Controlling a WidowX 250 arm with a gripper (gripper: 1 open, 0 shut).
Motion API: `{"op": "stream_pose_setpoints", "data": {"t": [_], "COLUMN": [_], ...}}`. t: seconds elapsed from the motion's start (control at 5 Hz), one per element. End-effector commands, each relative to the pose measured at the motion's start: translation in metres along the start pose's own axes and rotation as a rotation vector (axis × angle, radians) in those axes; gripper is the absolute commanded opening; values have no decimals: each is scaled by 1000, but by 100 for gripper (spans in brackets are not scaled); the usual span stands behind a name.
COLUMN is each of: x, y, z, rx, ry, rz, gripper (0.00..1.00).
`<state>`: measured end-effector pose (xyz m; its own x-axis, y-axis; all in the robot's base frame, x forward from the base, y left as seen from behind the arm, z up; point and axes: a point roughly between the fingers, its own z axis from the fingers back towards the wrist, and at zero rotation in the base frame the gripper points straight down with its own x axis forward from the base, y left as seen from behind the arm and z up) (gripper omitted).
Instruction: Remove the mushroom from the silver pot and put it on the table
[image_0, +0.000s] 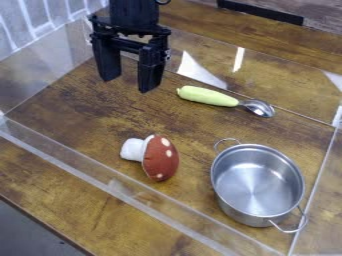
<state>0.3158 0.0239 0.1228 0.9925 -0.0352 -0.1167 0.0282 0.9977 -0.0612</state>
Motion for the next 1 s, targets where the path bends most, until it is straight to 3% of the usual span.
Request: {"op": "stream_pose_setpoints", "data": {"t": [0.0, 0.2, 0.8], "x": [3, 2, -18], "y": [3, 4, 10], "z": [14, 14, 19], "rx": [7, 7, -12], "ry": [-35, -23, -15], "rz": [-57, -108, -43], "gripper": [100, 100, 100]}}
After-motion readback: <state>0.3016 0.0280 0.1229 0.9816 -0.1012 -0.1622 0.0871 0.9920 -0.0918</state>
